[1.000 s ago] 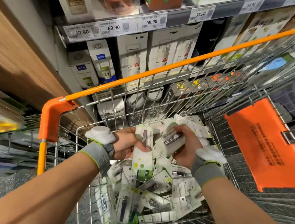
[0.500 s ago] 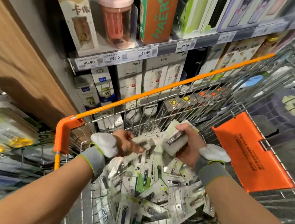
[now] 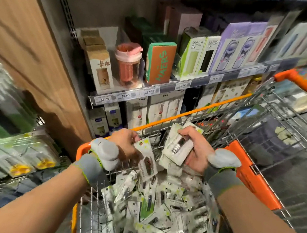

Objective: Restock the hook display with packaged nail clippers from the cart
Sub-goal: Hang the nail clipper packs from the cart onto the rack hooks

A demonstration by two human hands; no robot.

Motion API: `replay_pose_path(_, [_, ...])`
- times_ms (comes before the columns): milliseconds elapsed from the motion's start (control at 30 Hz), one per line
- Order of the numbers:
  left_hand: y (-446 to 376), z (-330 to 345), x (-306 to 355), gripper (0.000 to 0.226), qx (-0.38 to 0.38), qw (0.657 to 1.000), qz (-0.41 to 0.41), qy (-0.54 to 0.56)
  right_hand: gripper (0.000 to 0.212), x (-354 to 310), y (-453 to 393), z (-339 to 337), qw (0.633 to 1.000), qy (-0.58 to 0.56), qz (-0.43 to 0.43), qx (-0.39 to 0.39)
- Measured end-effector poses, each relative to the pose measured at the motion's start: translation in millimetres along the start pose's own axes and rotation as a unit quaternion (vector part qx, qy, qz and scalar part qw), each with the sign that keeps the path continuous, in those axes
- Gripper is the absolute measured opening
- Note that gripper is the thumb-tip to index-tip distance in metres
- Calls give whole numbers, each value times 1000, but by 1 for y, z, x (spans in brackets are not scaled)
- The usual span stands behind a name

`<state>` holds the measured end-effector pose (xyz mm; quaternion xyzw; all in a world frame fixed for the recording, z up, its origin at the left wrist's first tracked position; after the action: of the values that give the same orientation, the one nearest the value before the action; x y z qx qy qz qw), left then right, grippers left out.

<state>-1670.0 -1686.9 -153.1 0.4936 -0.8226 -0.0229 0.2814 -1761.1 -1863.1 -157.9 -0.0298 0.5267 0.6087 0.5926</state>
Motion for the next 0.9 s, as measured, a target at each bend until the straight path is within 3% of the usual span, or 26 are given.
replay_pose_path(167, [41, -39, 6, 25, 36, 979, 6, 201, 33, -24, 49, 23, 996, -5, -35, -76])
replay_pose_path(333, [98, -82, 22, 29, 112, 954, 46, 273, 19, -39, 98, 54, 989, 8, -76, -125])
replay_pose_path(500, [151, -126, 29, 33, 201, 929, 82, 300, 13, -53, 145, 91, 971, 13, -135, -194])
replay_pose_path(567, [174, -146, 29, 35, 240, 918, 91, 300, 21, -57, 164, 112, 962, 25, -156, -223])
replay_pose_path(900, [250, -249, -7, 32, 317, 892, 148, 285, 9, -68, 245, 225, 920, 80, -255, -286])
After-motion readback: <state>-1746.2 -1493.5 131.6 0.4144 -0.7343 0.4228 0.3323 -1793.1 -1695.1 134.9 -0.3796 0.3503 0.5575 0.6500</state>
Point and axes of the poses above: each hand's wrist, its own y-axis away from the middle knuckle, its own z-axis out of the palm, x = y × z, the point moved 1 cm from there along -y, towards the middle knuckle, and after that the axes turned 10 degrees about -y, right-handed, at the moved point
